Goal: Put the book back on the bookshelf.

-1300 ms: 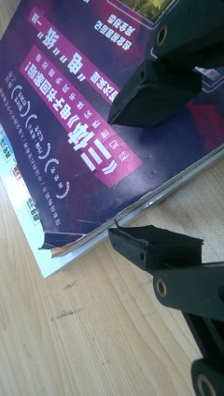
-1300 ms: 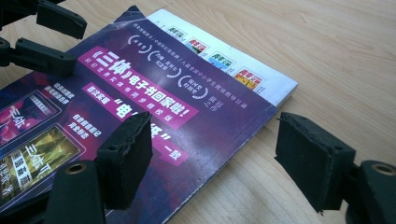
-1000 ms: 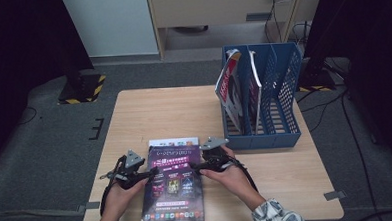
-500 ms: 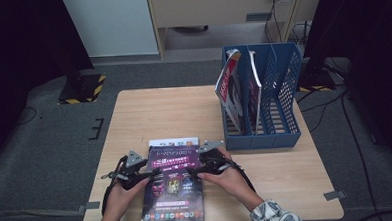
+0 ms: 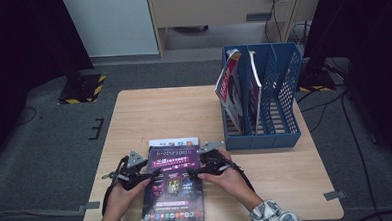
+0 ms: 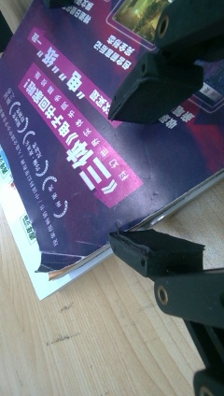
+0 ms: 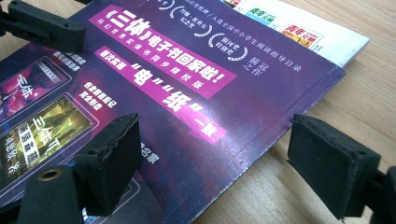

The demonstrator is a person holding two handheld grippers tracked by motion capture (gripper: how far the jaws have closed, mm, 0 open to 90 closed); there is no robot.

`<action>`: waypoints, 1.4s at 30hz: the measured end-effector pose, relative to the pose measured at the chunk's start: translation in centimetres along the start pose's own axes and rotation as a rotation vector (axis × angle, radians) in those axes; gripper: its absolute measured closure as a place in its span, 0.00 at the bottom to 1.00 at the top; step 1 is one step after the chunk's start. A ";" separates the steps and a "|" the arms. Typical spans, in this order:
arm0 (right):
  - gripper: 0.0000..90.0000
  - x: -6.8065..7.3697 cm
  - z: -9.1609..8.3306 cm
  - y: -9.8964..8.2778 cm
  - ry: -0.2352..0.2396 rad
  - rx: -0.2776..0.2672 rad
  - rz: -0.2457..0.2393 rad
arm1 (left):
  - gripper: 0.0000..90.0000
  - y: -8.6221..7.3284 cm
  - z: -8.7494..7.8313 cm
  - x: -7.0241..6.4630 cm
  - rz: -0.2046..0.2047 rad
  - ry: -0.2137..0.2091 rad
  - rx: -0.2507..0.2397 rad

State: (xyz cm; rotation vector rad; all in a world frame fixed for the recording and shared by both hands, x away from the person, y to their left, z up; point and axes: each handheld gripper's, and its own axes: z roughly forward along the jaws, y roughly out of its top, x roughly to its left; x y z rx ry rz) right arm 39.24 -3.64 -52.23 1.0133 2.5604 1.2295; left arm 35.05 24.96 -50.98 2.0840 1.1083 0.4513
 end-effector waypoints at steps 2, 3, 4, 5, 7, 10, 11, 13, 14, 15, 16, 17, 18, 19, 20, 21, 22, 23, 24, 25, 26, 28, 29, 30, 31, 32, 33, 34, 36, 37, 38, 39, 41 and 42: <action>0.19 -0.1 0.0 0.0 0.002 -0.001 0.006 | 0.39 -0.1 0.0 0.0 -0.004 -0.004 -0.002; 0.19 0.0 0.0 0.0 0.003 0.000 0.007 | 0.38 -0.1 0.0 0.0 -0.005 -0.005 -0.003; 0.19 0.0 0.0 0.0 0.004 0.000 0.007 | 0.38 -0.1 0.1 0.0 -0.004 -0.006 -0.004; 0.19 -0.1 0.0 0.0 0.006 0.001 0.007 | 0.38 -0.1 0.1 0.0 -0.005 -0.007 -0.005; 0.18 -0.1 0.0 -0.1 0.008 -0.004 0.010 | 0.38 -0.2 0.1 0.0 -0.004 -0.007 -0.008; 0.17 -0.3 0.1 -0.2 0.018 0.002 0.029 | 0.37 -0.3 0.1 0.0 -0.011 -0.008 -0.013; 0.17 -0.4 0.1 -0.2 0.019 0.000 0.033 | 0.37 -0.3 0.1 0.0 -0.011 -0.008 -0.014; 0.17 -0.5 0.2 -0.2 0.024 0.003 0.042 | 0.37 -0.3 0.1 0.1 -0.013 -0.011 -0.015; 0.17 -0.5 0.2 -0.2 0.024 0.003 0.042 | 0.37 -0.3 0.1 0.1 -0.013 -0.011 -0.015; 0.17 -0.6 0.2 -0.2 0.033 0.001 0.057 | 0.37 -0.3 0.1 0.0 -0.016 -0.012 -0.015; 0.17 -0.6 0.2 -0.2 0.033 0.001 0.057 | 0.37 -0.4 0.1 0.1 -0.017 -0.013 -0.016; 0.16 -0.7 0.3 -0.3 0.041 0.001 0.069 | 0.37 -0.4 0.2 0.0 -0.018 -0.013 -0.017; 0.16 -0.8 0.3 -0.3 0.053 0.004 0.089 | 0.37 -0.4 0.2 0.0 -0.019 -0.014 -0.020; 0.16 -0.8 0.3 -0.3 0.053 0.004 0.089 | 0.37 -0.4 0.2 0.1 -0.021 -0.016 -0.021; 0.16 -1.0 0.4 -0.4 0.062 0.008 0.103 | 0.37 -0.4 0.2 0.2 -0.026 -0.022 -0.019; 0.16 -1.0 0.4 -0.4 0.062 0.008 0.103 | 0.37 -0.4 0.2 0.2 -0.026 -0.022 -0.019; 0.16 -1.0 0.4 -0.4 0.069 0.008 0.108 | 0.37 -0.4 0.2 0.2 -0.027 -0.022 -0.019; 0.16 -1.1 0.4 -0.4 0.073 0.012 0.120 | 0.37 -0.4 0.2 0.2 -0.027 -0.022 -0.019; 0.15 -1.3 0.5 -0.5 0.086 0.008 0.124 | 0.37 -0.4 0.2 0.2 -0.027 -0.023 -0.019; 0.15 -1.3 0.5 -0.5 0.086 0.008 0.124 | 0.37 -0.4 0.2 0.2 -0.027 -0.023 -0.019; 0.15 -1.3 0.6 -0.5 0.088 0.005 0.121 | 0.37 -0.4 0.2 0.2 -0.027 -0.023 -0.019; 0.17 -1.3 0.6 -0.5 0.092 0.003 0.118 | 0.37 -0.4 0.2 0.2 -0.025 -0.023 -0.019; 0.17 -1.3 0.6 -0.5 0.092 0.003 0.118 | 0.37 -0.4 0.2 0.2 -0.025 -0.023 -0.019; 0.17 -1.1 0.5 -0.5 0.100 0.010 0.122 | 0.37 -0.4 0.2 0.1 -0.021 -0.022 -0.019; 0.17 -1.1 0.5 -0.5 0.100 0.010 0.122 | 0.37 -0.4 0.2 0.1 -0.021 -0.022 -0.019; 0.17 -1.1 0.5 -0.4 0.097 0.012 0.119 | 0.37 -0.4 0.2 0.1 -0.018 -0.021 -0.020; 0.17 -1.1 0.5 -0.4 0.096 0.015 0.122 | 0.37 -0.3 0.3 0.1 -0.011 -0.021 -0.020; 0.17 -1.2 0.4 -0.4 0.101 0.024 0.118 | 0.37 -0.3 0.3 0.0 -0.011 -0.021 -0.023; 0.17 -1.3 0.1 -0.4 0.103 0.037 0.113 | 0.37 -0.2 0.5 -0.2 -0.004 -0.023 -0.025; 0.17 -1.3 0.1 -0.4 0.103 0.037 0.113 | 0.37 -0.2 0.5 -0.2 -0.004 -0.023 -0.025; 0.17 -1.4 0.0 -0.5 0.105 0.041 0.113 | 0.37 -0.2 0.5 -0.2 -0.004 -0.025 -0.024; 0.17 -1.4 0.0 -0.5 0.105 0.041 0.113 | 0.37 -0.1 0.6 -0.3 -0.004 -0.026 -0.025; 0.17 -1.5 -0.1 -0.7 0.107 0.038 0.113 | 0.37 0.0 0.7 -0.4 0.006 -0.028 -0.025; 0.17 -1.6 -0.2 -0.9 0.105 0.030 0.119 | 0.36 0.0 0.7 -0.5 0.002 -0.029 -0.026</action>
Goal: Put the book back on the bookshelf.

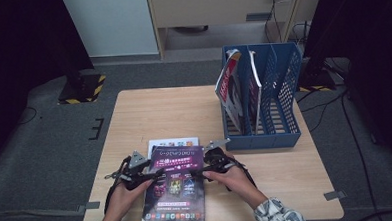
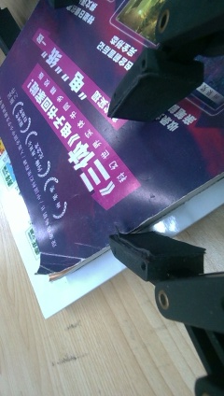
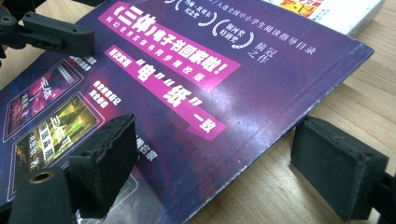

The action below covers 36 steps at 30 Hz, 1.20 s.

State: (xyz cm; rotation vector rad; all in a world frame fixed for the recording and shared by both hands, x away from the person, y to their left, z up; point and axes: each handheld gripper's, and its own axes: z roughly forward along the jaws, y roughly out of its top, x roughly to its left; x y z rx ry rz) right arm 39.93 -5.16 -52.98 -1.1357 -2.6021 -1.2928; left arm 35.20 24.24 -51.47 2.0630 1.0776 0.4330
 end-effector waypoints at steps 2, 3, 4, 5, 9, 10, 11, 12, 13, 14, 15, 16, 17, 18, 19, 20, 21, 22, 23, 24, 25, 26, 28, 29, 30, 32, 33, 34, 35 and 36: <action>0.16 -0.1 0.0 -0.1 0.003 -0.008 -0.006 | 0.36 0.1 0.1 -0.1 0.003 -0.001 -0.001; 0.16 -0.1 0.0 -0.1 0.003 -0.008 -0.006 | 0.36 0.1 0.1 -0.1 0.003 -0.001 -0.001; 0.16 -0.2 0.0 -0.1 0.005 -0.015 -0.003 | 0.36 0.1 0.1 -0.1 0.005 0.000 -0.001; 0.16 -0.2 0.0 -0.1 0.005 -0.015 -0.003 | 0.36 0.1 0.1 -0.1 0.005 0.000 -0.001; 0.21 -0.2 0.0 0.0 0.013 -0.018 0.026 | 0.36 0.1 0.1 -0.2 0.005 0.004 -0.002; 0.22 -0.3 0.0 0.1 0.018 -0.022 0.032 | 0.36 0.1 0.1 -0.1 0.005 0.004 -0.002; 0.25 -0.2 -0.3 0.3 0.015 -0.028 0.022 | 0.36 0.1 0.1 -0.1 0.003 0.002 -0.001; 0.25 -0.2 -0.3 0.3 0.015 -0.028 0.022 | 0.36 0.1 0.1 -0.1 0.003 0.002 -0.001; 0.26 -0.2 -0.5 0.4 0.016 -0.035 0.019 | 0.36 0.1 0.1 -0.1 0.003 0.002 -0.001; 0.27 0.1 -1.0 0.9 0.026 -0.047 0.015 | 0.36 0.0 0.1 -0.1 0.003 0.002 -0.001; 0.27 0.1 -1.0 0.9 0.026 -0.047 0.015 | 0.36 0.0 0.1 -0.1 0.003 0.002 -0.001; 0.27 0.2 -1.2 1.1 0.029 -0.054 0.011 | 0.36 0.0 0.1 -0.1 0.002 0.003 -0.002; 0.27 0.4 -1.5 1.4 0.029 -0.059 0.006 | 0.36 0.0 0.1 -0.1 0.002 0.003 -0.002; 0.27 0.8 -1.8 1.9 0.033 -0.066 -0.006 | 0.36 0.0 0.1 -0.1 0.001 0.003 -0.002; 0.27 0.8 -1.8 1.9 0.033 -0.066 -0.006 | 0.36 0.0 0.1 -0.1 0.001 0.003 -0.002; 0.27 1.0 -2.0 2.1 0.035 -0.072 -0.011 | 0.36 0.0 0.1 -0.1 0.000 0.003 -0.003; 0.27 1.3 -2.1 2.5 0.039 -0.078 -0.024 | 0.36 0.0 0.1 -0.1 0.000 0.003 -0.002; 0.27 1.3 -2.1 2.5 0.039 -0.078 -0.024 | 0.36 0.0 0.1 -0.1 -0.001 0.003 -0.002; 0.27 1.4 -2.2 2.6 0.042 -0.079 -0.024 | 0.36 0.0 0.1 -0.1 -0.002 0.003 -0.003; 0.29 1.5 -2.1 2.8 0.048 -0.076 -0.030 | 0.36 0.0 0.1 -0.1 -0.003 0.004 -0.003; 0.29 1.5 -2.1 2.8 0.048 -0.076 -0.030 | 0.36 0.0 0.1 -0.1 -0.003 0.004 -0.003; 0.30 1.6 -1.9 2.9 0.058 -0.075 -0.030 | 0.36 0.0 0.1 -0.1 -0.005 0.005 -0.003; 0.30 1.8 -1.6 3.0 0.071 -0.061 -0.026 | 0.36 0.0 0.1 -0.1 -0.005 0.005 -0.003; 0.30 1.8 -1.6 3.0 0.071 -0.061 -0.026 | 0.36 0.0 0.1 -0.1 -0.005 0.005 -0.003; 0.30 2.0 -1.3 3.1 0.080 -0.052 -0.028 | 0.36 0.0 0.0 -0.1 -0.005 0.005 -0.003; 0.29 2.3 -1.1 3.3 0.083 -0.050 -0.025 | 0.36 -0.1 0.0 -0.1 -0.005 0.005 -0.005; 0.29 2.3 -1.1 3.3 0.083 -0.050 -0.025 | 0.36 -0.1 0.0 -0.1 -0.005 0.005 -0.005; 0.29 2.4 -0.9 3.5 0.082 -0.047 -0.024 | 0.36 -0.1 0.0 -0.1 -0.005 0.005 -0.005; 0.29 2.4 -0.9 3.5 0.082 -0.047 -0.024 | 0.36 -0.1 0.0 -0.1 -0.005 0.005 -0.005; 0.29 2.4 -0.7 3.6 0.082 -0.040 -0.020 | 0.36 -0.1 0.0 0.0 -0.003 0.007 -0.005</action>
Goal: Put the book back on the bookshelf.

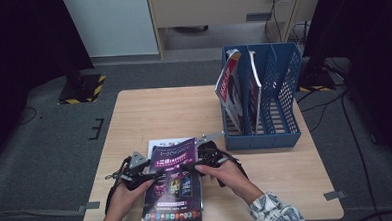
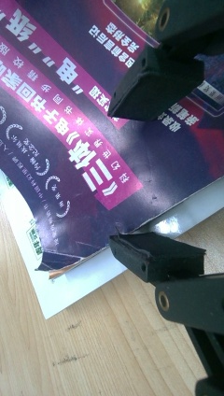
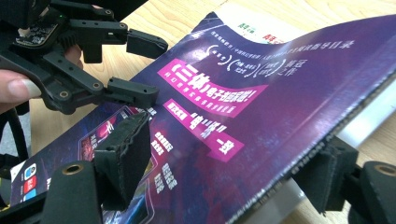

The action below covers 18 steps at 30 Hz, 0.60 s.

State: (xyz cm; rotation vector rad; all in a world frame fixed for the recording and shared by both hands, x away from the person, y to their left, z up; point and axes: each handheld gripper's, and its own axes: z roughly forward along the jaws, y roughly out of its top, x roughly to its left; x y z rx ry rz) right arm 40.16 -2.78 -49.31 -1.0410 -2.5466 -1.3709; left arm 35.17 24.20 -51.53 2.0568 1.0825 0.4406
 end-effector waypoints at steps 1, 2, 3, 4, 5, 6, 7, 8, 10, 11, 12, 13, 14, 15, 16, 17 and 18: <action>0.29 0.0 0.0 0.0 0.000 0.000 0.000 | 0.36 0.0 0.0 0.0 -0.003 0.000 0.000; 0.29 0.0 0.2 0.1 -0.004 0.009 0.004 | 0.36 0.0 0.0 0.0 -0.003 0.000 0.000; 0.29 0.0 0.2 0.1 -0.004 0.009 0.004 | 0.36 0.0 0.0 0.0 -0.003 0.000 0.000; 0.30 0.0 0.5 0.1 0.003 0.019 0.013 | 0.36 0.0 0.0 0.0 0.000 0.000 0.000; 0.30 0.0 0.8 0.1 0.011 0.023 0.004 | 0.36 0.0 0.0 0.0 0.001 0.001 -0.001; 0.29 0.1 1.0 0.1 0.008 0.038 0.002 | 0.36 0.0 0.0 0.0 0.001 0.002 -0.001; 0.28 0.2 1.2 0.0 0.005 0.041 0.001 | 0.36 0.0 0.0 0.0 0.000 0.003 -0.001; 0.29 0.3 1.3 0.0 -0.001 0.041 -0.001 | 0.36 0.0 0.0 0.0 0.000 0.003 -0.001; 0.31 0.1 1.3 0.1 0.004 0.033 0.016 | 0.36 0.0 0.0 0.0 -0.001 0.002 -0.001; 0.31 0.1 1.3 0.1 0.004 0.033 0.016 | 0.36 0.0 0.0 0.0 -0.002 0.002 -0.001; 0.31 0.0 1.3 0.1 0.005 0.034 0.014 | 0.36 0.0 0.0 0.0 -0.002 0.001 0.000; 0.31 0.0 1.3 0.0 0.004 0.034 0.017 | 0.36 0.0 0.0 0.0 -0.001 0.002 -0.001; 0.31 0.0 1.3 0.0 0.004 0.034 0.015 | 0.36 0.0 0.0 0.0 -0.002 0.002 -0.002; 0.32 -0.1 1.3 0.0 0.005 0.032 0.015 | 0.36 0.0 0.0 0.0 -0.002 0.003 -0.002; 0.32 0.0 1.3 0.1 0.009 0.039 0.035 | 0.36 0.0 0.0 0.0 -0.001 0.003 -0.001; 0.32 0.0 1.3 0.1 0.009 0.039 0.035 | 0.36 0.0 0.0 0.0 -0.001 0.003 -0.001; 0.33 0.0 1.2 0.1 0.007 0.042 0.034 | 0.36 0.0 0.0 -0.1 0.002 0.005 -0.002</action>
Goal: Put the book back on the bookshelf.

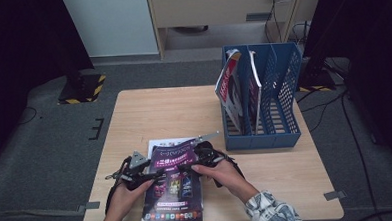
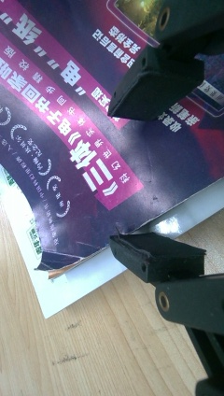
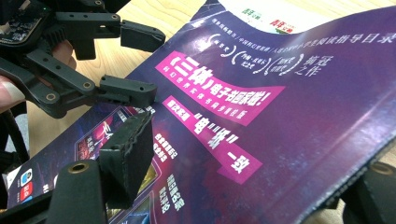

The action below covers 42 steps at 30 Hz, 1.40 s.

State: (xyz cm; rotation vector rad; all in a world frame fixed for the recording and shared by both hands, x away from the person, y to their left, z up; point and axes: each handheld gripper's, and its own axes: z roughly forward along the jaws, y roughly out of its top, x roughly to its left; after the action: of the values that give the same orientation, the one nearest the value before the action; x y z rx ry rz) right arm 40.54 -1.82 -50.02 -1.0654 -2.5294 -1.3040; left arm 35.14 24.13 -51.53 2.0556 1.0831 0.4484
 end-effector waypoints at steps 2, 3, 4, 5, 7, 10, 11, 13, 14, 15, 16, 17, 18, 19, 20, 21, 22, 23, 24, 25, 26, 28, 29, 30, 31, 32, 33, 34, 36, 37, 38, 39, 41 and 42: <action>0.34 -0.1 0.0 -0.1 -0.004 0.005 -0.006 | 0.35 0.0 0.0 0.0 -0.001 0.002 0.000; 0.34 -0.1 0.0 -0.1 -0.004 0.005 -0.006 | 0.35 0.0 0.0 0.0 -0.001 0.002 0.000; 0.36 -0.3 0.0 -0.2 -0.005 0.012 0.006 | 0.35 0.0 0.0 -0.1 -0.005 0.002 0.000; 0.36 -0.3 0.0 -0.2 -0.005 0.012 0.006 | 0.35 0.0 0.0 -0.1 -0.006 0.003 -0.001; 0.38 -0.4 0.0 -0.3 -0.005 0.016 0.004 | 0.35 0.0 0.0 -0.1 -0.005 0.003 0.001; 0.39 -0.4 -0.2 -0.4 0.008 0.013 0.006 | 0.34 0.0 0.1 -0.2 -0.004 0.001 -0.001; 0.39 -0.4 -0.2 -0.4 0.008 0.013 0.006 | 0.34 0.0 0.1 -0.2 -0.004 0.001 -0.001; 0.40 -0.5 -0.3 -0.4 0.022 0.014 0.011 | 0.34 0.0 0.1 -0.2 -0.003 0.000 -0.003; 0.40 -0.5 -0.3 -0.4 0.024 0.016 0.011 | 0.34 0.0 0.1 -0.2 -0.004 0.001 -0.003; 0.40 -0.5 -0.3 -0.4 0.024 0.014 0.010 | 0.34 0.0 0.1 -0.2 -0.003 0.001 -0.003; 0.40 -0.5 -0.3 -0.4 0.030 0.017 0.017 | 0.34 0.0 0.1 -0.2 -0.003 0.001 -0.003; 0.40 -0.3 0.0 -0.4 0.043 0.025 0.020 | 0.34 0.0 0.1 -0.2 -0.003 0.002 -0.003; 0.40 -0.3 0.1 -0.5 0.039 0.033 0.013 | 0.34 0.0 0.1 -0.2 -0.003 0.002 -0.003; 0.40 -0.3 0.1 -0.5 0.039 0.033 0.013 | 0.34 0.0 0.1 -0.2 -0.003 0.002 -0.003; 0.42 -0.2 0.4 -0.4 0.027 0.026 0.010 | 0.34 0.0 0.1 -0.2 -0.002 0.003 -0.004; 0.42 -0.2 0.4 -0.4 0.027 0.026 0.010 | 0.34 0.0 0.1 -0.2 -0.002 0.003 -0.004; 0.43 -0.2 0.4 -0.4 0.027 0.023 0.017 | 0.34 0.0 0.1 -0.2 -0.002 0.004 -0.004; 0.44 -0.2 0.4 -0.3 0.022 0.031 0.018 | 0.34 0.0 0.1 -0.2 -0.003 0.003 -0.003; 0.44 -0.2 0.4 -0.3 0.022 0.031 0.018 | 0.34 0.0 0.1 -0.2 -0.003 0.003 -0.003; 0.46 -0.2 0.4 -0.3 0.020 0.028 0.016 | 0.34 0.0 0.1 -0.2 -0.004 0.003 -0.003; 0.46 -0.3 0.4 -0.3 0.018 0.030 0.017 | 0.34 0.0 0.1 -0.2 -0.003 0.003 -0.003; 0.46 -0.3 0.5 -0.4 0.012 0.037 0.021 | 0.34 0.0 0.1 -0.2 -0.002 0.004 -0.003; 0.46 -0.4 0.6 -0.4 0.010 0.046 0.026 | 0.34 0.0 0.1 -0.2 -0.001 0.005 -0.003; 0.46 -0.4 0.6 -0.4 0.010 0.046 0.026 | 0.34 0.0 0.1 -0.2 -0.001 0.005 -0.003; 0.46 -0.4 0.6 -0.4 0.011 0.048 0.027 | 0.34 0.0 0.1 -0.2 -0.001 0.006 -0.004; 0.48 -0.4 0.6 -0.4 0.012 0.044 0.024 | 0.34 0.0 0.1 -0.2 -0.001 0.006 -0.003; 0.48 -0.4 0.6 -0.4 0.012 0.044 0.024 | 0.34 0.0 0.1 -0.2 -0.002 0.005 -0.003; 0.49 -0.4 0.5 -0.4 0.016 0.043 0.027 | 0.34 0.0 0.1 -0.2 -0.003 0.005 -0.004; 0.53 -0.4 0.5 -0.3 0.017 0.040 0.031 | 0.33 0.0 0.1 -0.2 -0.003 0.006 -0.003; 0.56 -0.4 0.4 -0.3 0.017 0.042 0.030 | 0.33 0.0 0.1 -0.2 -0.003 0.006 -0.003; 0.66 -0.5 0.3 -0.1 0.012 0.050 0.028 | 0.33 0.0 0.1 -0.2 -0.002 0.006 -0.003; 0.66 -0.5 0.3 -0.1 0.012 0.050 0.028 | 0.33 0.0 0.1 -0.2 -0.002 0.007 -0.002; 0.71 -0.5 0.2 0.0 0.005 0.045 0.018 | 0.33 0.0 0.1 -0.2 -0.001 0.008 -0.002; 0.73 -0.4 0.1 0.1 0.005 0.044 0.015 | 0.33 0.0 0.1 -0.3 0.000 0.009 -0.001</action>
State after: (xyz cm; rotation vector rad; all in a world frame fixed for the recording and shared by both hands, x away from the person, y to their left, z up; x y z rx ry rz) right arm 40.97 -1.88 -50.18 -1.0689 -2.5297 -1.2398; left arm 35.04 23.89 -51.54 2.0544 1.0878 0.4581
